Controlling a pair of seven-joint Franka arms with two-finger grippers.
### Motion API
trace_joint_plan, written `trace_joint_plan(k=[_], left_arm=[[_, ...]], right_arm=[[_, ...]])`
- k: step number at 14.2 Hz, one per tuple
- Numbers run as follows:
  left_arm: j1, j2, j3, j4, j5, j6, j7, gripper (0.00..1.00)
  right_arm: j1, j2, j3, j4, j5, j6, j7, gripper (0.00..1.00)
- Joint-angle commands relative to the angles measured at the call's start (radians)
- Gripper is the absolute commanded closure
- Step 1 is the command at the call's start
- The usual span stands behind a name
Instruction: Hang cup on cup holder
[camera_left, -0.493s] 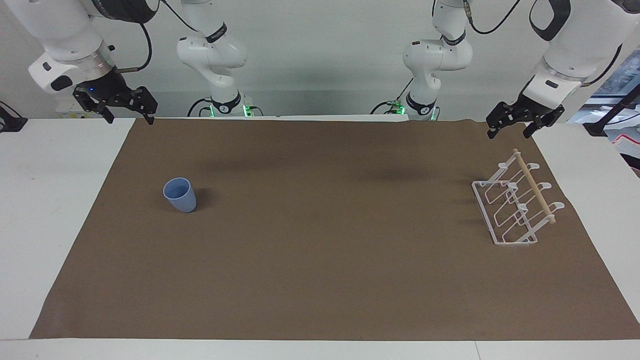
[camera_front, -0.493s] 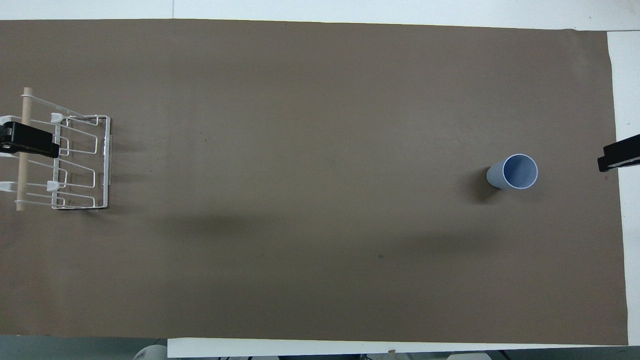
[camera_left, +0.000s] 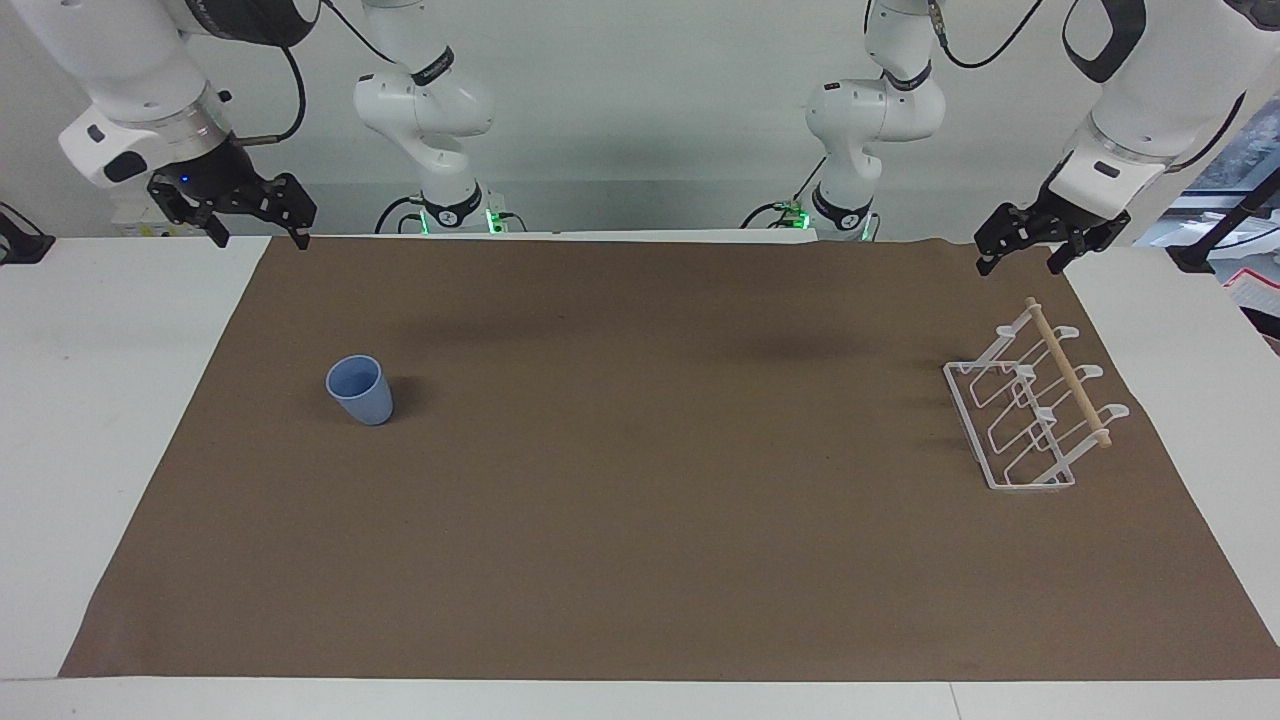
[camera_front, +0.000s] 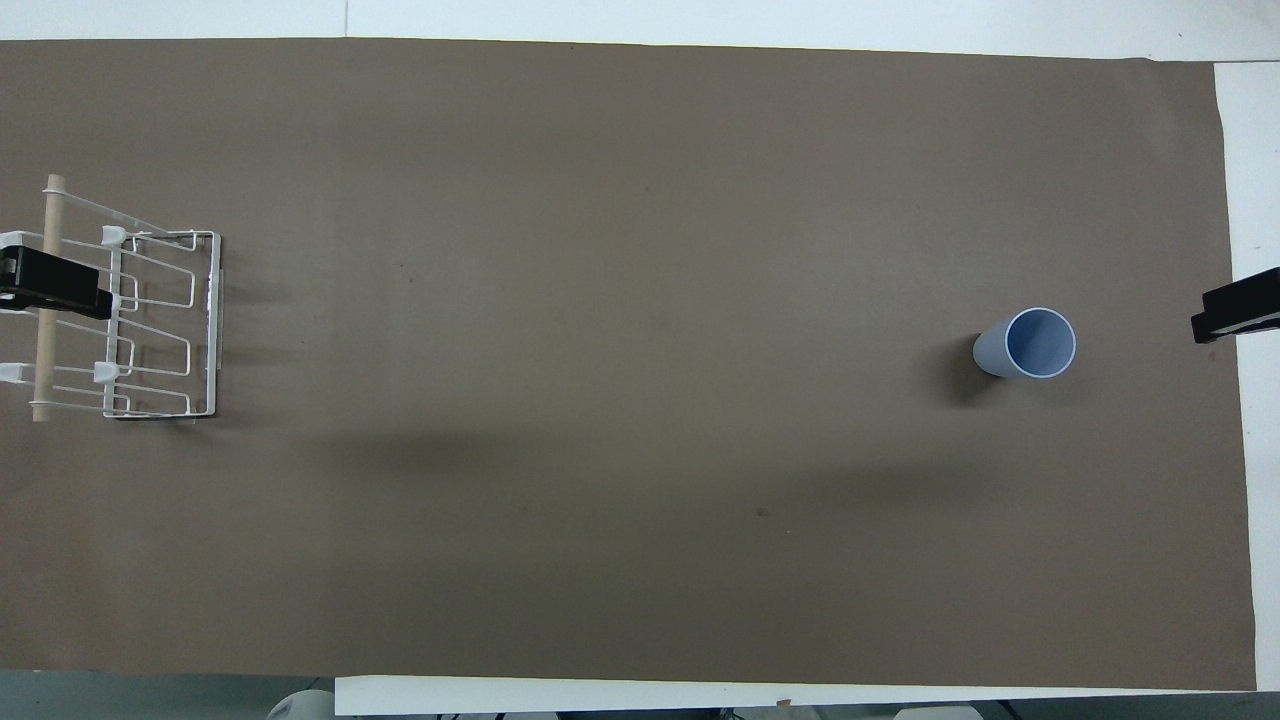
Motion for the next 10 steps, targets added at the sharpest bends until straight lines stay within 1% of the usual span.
trace_joint_plan(k=[1,3,4,7,8,10], left_arm=[[-0.007,-0.026,0.006,-0.046,0.004,-0.010,0.000,0.00],[-0.014,-0.039,0.008,-0.067,0.011,-0.019,-0.032,0.00],[-0.014,-0.043,0.008,-0.077,0.013,-0.019,-0.043,0.00],[0.000,-0.047,0.006,-0.081,0.013,-0.013,-0.032,0.00],[0.003,-0.047,0.006,-0.081,0.013,-0.007,-0.031,0.00],[0.001,-0.046,0.005,-0.078,0.013,0.001,-0.031,0.00]], right_arm=[[-0.012,-0.046,0.005,-0.133,0.003,0.151,-0.071,0.00],[-0.018,-0.060,0.003,-0.262,0.004,0.280,-0.122,0.00],[-0.021,-0.050,0.003,-0.305,0.004,0.347,-0.122,0.00],[-0.033,-0.020,0.003,-0.411,0.004,0.480,-0.154,0.00],[-0.032,-0.008,0.002,-0.452,0.006,0.528,-0.188,0.00],[-0.067,0.053,0.003,-0.523,0.006,0.689,-0.213,0.00]])
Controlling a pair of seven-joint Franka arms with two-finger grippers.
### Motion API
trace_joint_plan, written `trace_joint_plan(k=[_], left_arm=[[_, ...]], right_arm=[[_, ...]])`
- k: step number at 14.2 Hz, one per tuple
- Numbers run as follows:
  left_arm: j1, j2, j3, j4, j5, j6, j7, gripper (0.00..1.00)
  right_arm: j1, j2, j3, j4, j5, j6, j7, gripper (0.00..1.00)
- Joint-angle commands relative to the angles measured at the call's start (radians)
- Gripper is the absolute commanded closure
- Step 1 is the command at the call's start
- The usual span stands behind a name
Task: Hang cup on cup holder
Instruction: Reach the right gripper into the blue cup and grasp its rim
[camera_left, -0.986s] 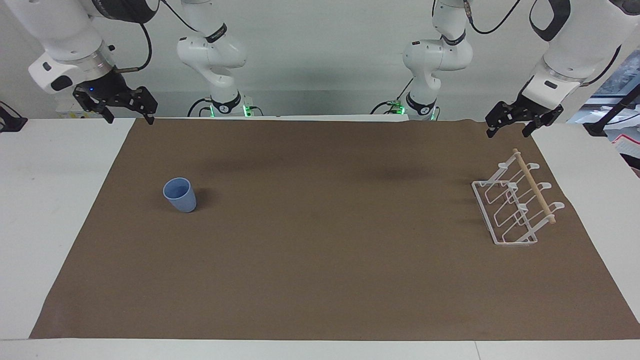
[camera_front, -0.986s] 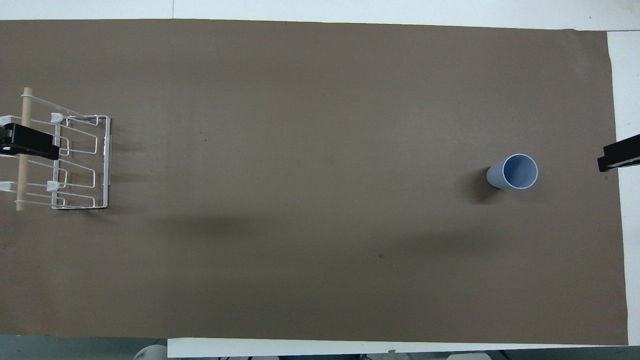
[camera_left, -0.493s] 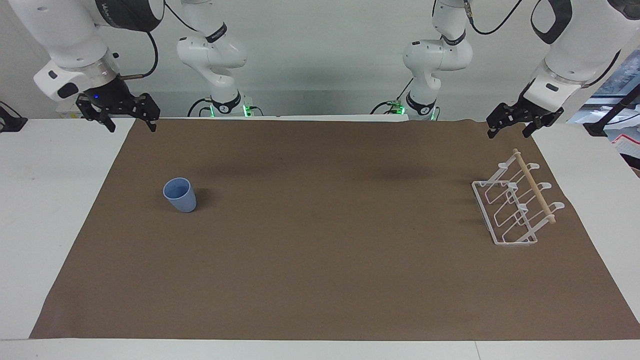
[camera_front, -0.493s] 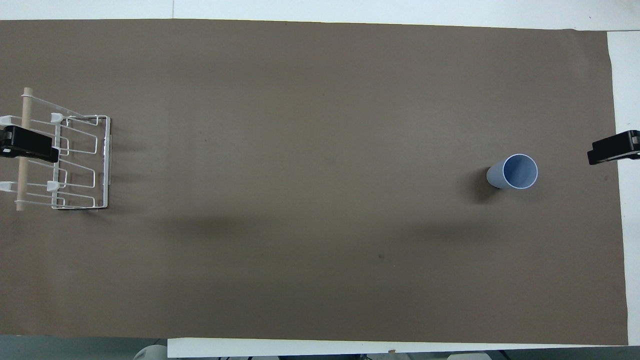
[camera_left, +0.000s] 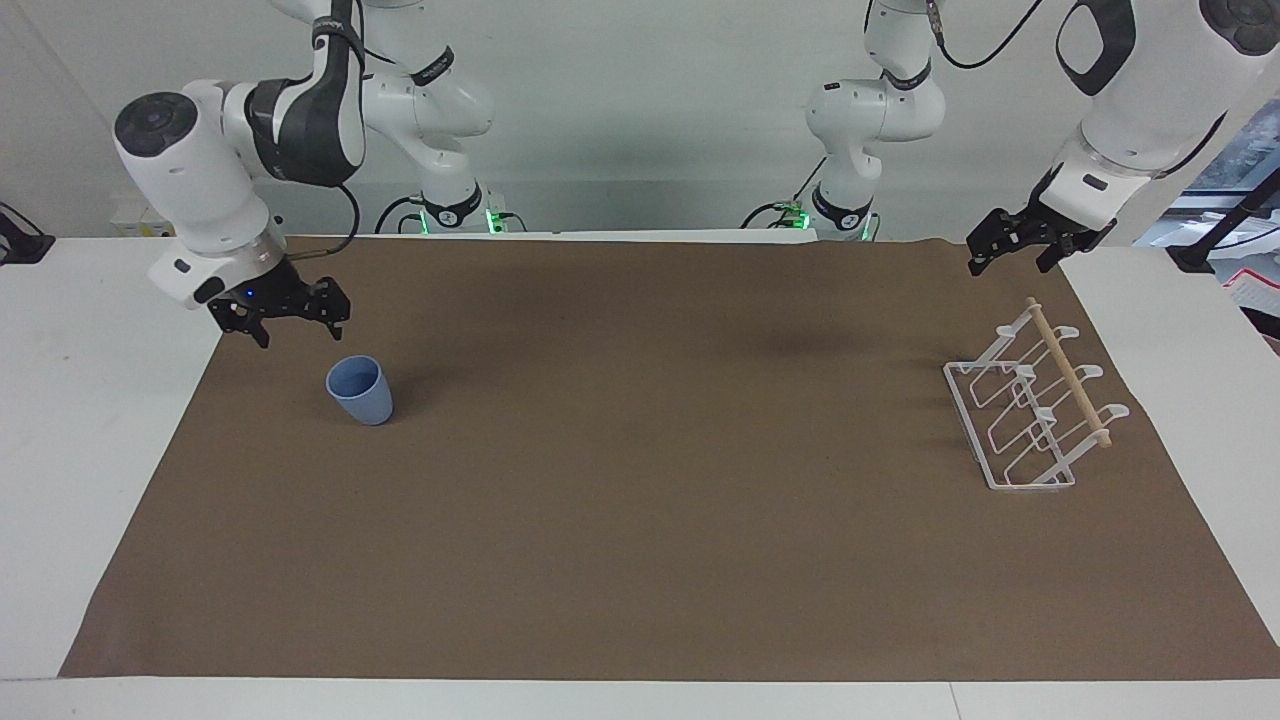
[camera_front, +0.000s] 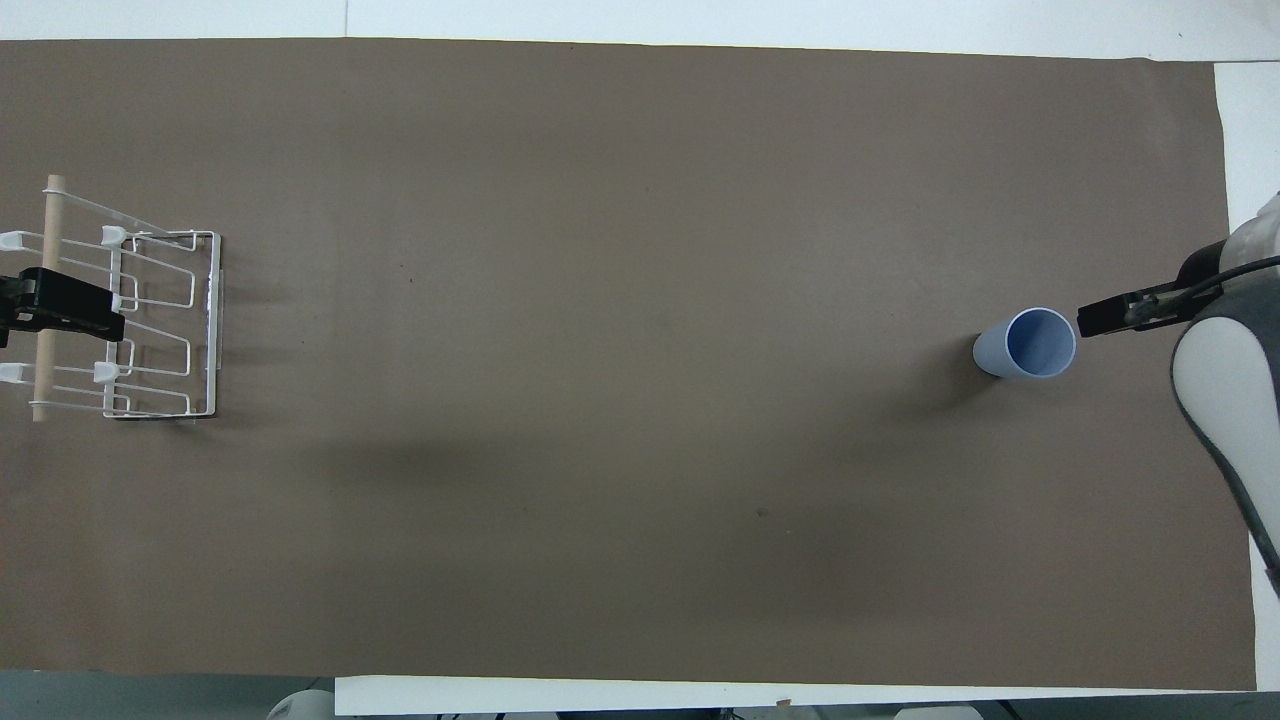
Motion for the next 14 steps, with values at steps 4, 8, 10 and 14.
trace_joint_plan(k=[4,8,10,14], left_arm=[[-0.007,-0.026,0.003,-0.028,0.011,0.014,-0.021,0.00],[-0.003,-0.026,0.003,-0.030,0.011,0.014,-0.023,0.00],[-0.003,-0.026,0.003,-0.030,0.011,0.015,-0.024,0.00],[-0.004,-0.026,0.003,-0.028,0.009,0.012,-0.081,0.00]], right_arm=[[-0.053,0.081,0.008,-0.096,0.006,0.159,-0.113,0.00],[-0.059,0.105,0.008,-0.108,0.047,0.164,-0.101,0.15],[-0.049,0.104,0.008,-0.117,0.047,0.158,-0.105,0.49],[-0.015,0.116,0.008,-0.117,0.045,0.143,-0.098,1.00]])
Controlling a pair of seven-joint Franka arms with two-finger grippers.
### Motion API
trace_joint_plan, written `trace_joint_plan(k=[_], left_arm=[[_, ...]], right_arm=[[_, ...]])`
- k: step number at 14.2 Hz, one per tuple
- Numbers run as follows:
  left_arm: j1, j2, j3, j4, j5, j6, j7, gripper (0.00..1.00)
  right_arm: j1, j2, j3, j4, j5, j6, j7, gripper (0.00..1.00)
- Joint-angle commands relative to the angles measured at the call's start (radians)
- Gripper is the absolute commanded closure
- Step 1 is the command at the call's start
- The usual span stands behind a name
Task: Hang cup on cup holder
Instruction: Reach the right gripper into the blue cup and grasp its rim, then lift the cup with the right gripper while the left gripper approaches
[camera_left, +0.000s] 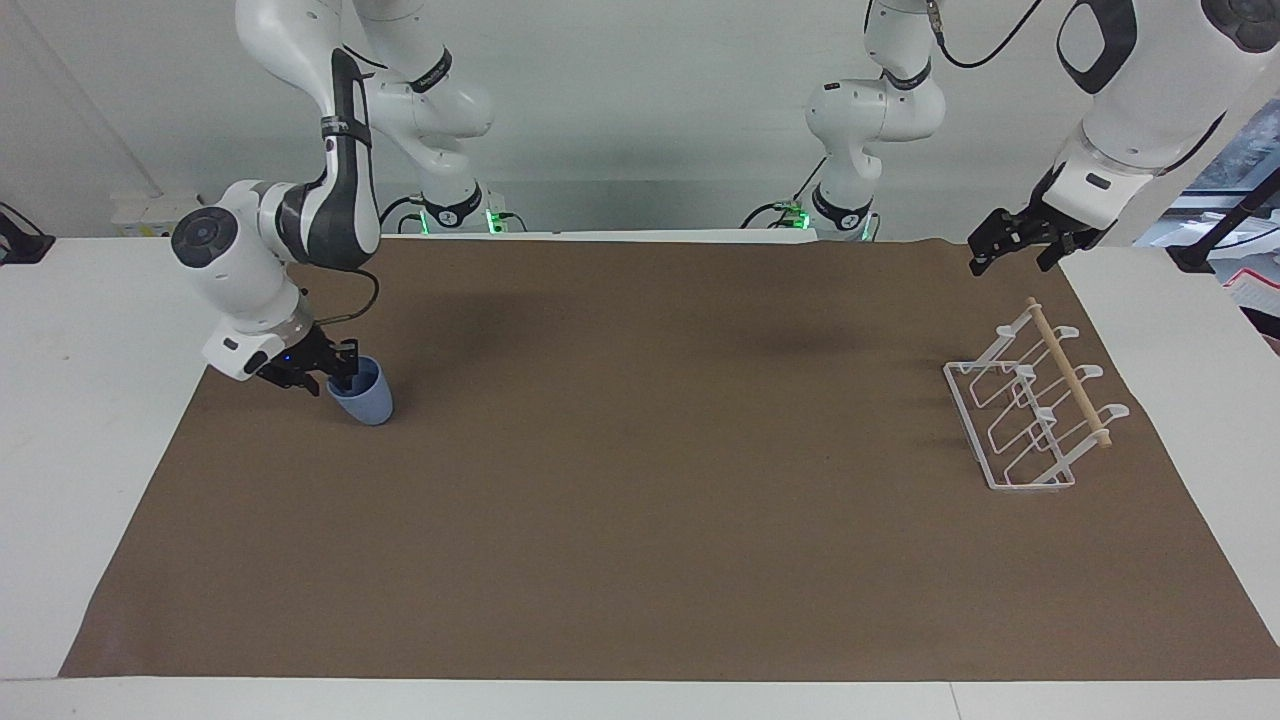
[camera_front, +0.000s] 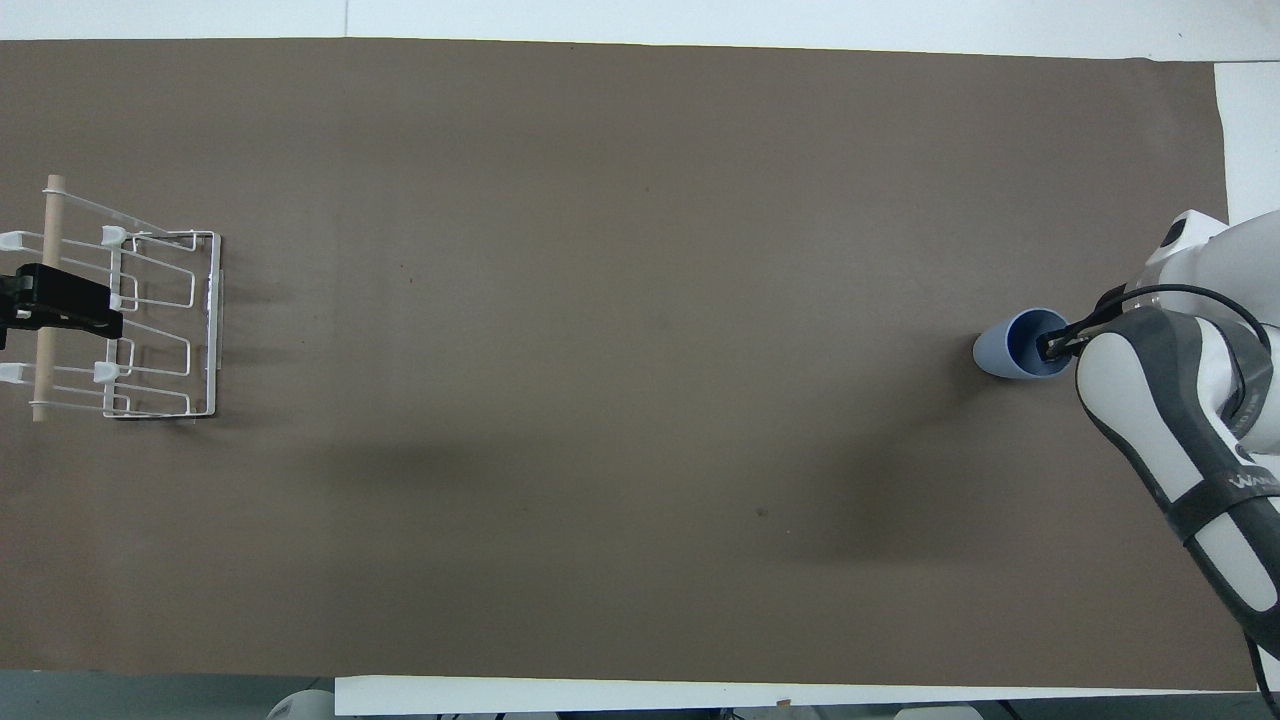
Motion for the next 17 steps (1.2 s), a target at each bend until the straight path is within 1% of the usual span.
trace_joint_plan(k=[1,3,4,5,6,7,8,9,10,12,13,15,17], left_arm=[[0.000,-0.026,0.003,-0.028,0.008,0.012,-0.053,0.00],[0.000,-0.027,0.003,-0.031,0.006,0.012,-0.096,0.00],[0.000,-0.027,0.003,-0.033,0.002,0.010,-0.101,0.00],[0.000,-0.027,0.001,-0.033,-0.003,0.010,-0.135,0.00],[0.000,-0.027,0.001,-0.033,-0.035,0.012,-0.212,0.00],[-0.001,-0.026,0.003,-0.031,-0.079,0.018,-0.313,0.00],[-0.014,-0.027,0.001,-0.034,-0.096,0.036,-0.387,0.00],[-0.020,-0.027,0.000,-0.034,-0.107,0.042,-0.443,0.00],[-0.033,-0.024,0.000,-0.028,-0.159,0.038,-0.543,0.00],[-0.032,-0.020,0.000,-0.022,-0.265,0.067,-0.850,0.00],[-0.035,-0.018,0.000,-0.023,-0.311,0.094,-0.997,0.00],[-0.061,-0.018,-0.002,-0.023,-0.369,0.099,-1.211,0.00],[-0.113,-0.024,-0.002,-0.039,-0.374,0.120,-1.387,0.00]], right_arm=[[0.011,0.008,0.004,0.028,0.022,-0.053,-0.020,1.00],[0.009,0.040,0.007,0.143,0.027,-0.185,-0.032,1.00],[0.003,0.039,0.010,0.182,0.060,-0.237,-0.058,1.00],[0.006,0.031,0.010,0.219,0.161,-0.295,-0.116,1.00],[0.006,0.028,0.009,0.248,0.291,-0.359,-0.176,1.00],[0.009,0.028,0.009,0.257,0.417,-0.412,-0.196,1.00],[0.015,0.025,0.012,0.250,0.520,-0.441,-0.196,1.00],[0.043,0.016,0.016,0.242,0.601,-0.470,-0.192,1.00],[0.082,0.011,0.016,0.231,0.695,-0.486,-0.172,1.00],[0.138,-0.001,0.016,0.198,0.887,-0.481,-0.072,1.00],[0.176,-0.010,0.016,0.182,0.963,-0.478,-0.035,1.00],[0.233,-0.016,0.016,0.171,1.097,-0.481,0.067,1.00],[0.309,-0.022,0.016,0.161,1.200,-0.469,0.161,1.00]])
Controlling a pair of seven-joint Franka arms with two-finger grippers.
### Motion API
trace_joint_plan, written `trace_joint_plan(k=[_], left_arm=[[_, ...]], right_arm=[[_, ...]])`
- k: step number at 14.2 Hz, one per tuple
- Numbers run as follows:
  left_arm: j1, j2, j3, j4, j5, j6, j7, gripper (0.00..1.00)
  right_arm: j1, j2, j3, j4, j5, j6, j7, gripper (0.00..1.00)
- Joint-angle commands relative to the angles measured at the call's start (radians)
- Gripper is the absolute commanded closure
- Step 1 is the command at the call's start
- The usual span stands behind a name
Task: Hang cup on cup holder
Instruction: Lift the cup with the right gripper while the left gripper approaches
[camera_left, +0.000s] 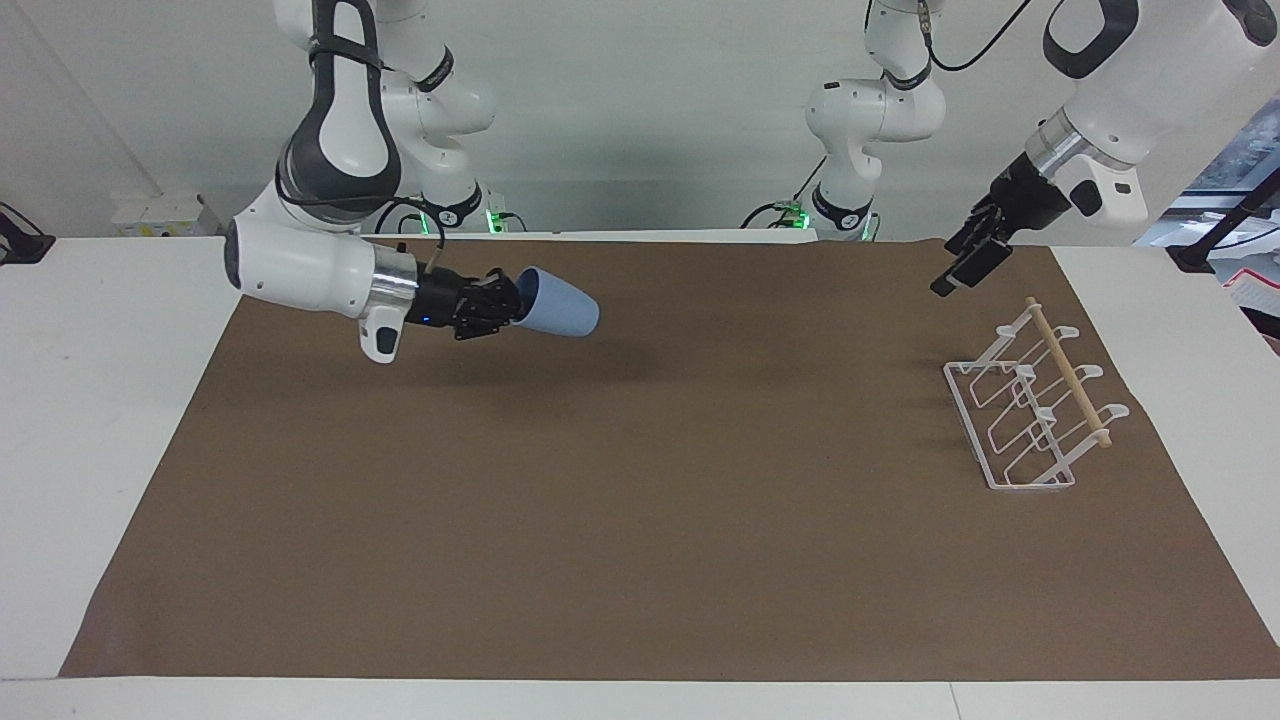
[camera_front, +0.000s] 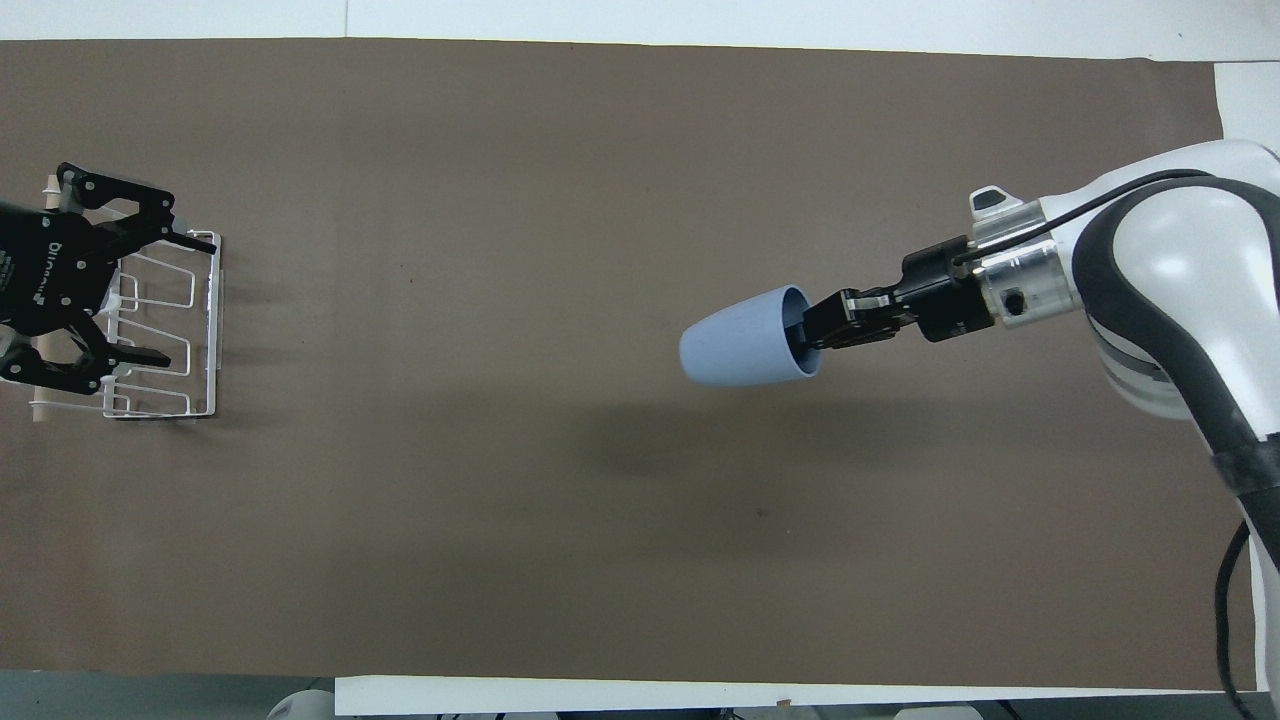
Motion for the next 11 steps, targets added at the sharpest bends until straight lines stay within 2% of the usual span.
trace_joint_plan(k=[1,4,11], left_arm=[[-0.076,-0.021,0.006,-0.050,-0.019,0.079,-0.303,0.00],[-0.156,-0.010,0.006,-0.061,-0.052,0.120,-0.502,0.01],[-0.272,0.008,0.002,-0.060,-0.063,0.161,-0.641,0.01]], right_arm=[[0.085,-0.034,-0.004,-0.040,0.147,0.038,0.115,1.00],[0.185,-0.032,-0.004,-0.045,0.256,0.165,0.180,1.00],[0.384,-0.023,-0.004,-0.044,0.375,0.425,0.241,1.00]])
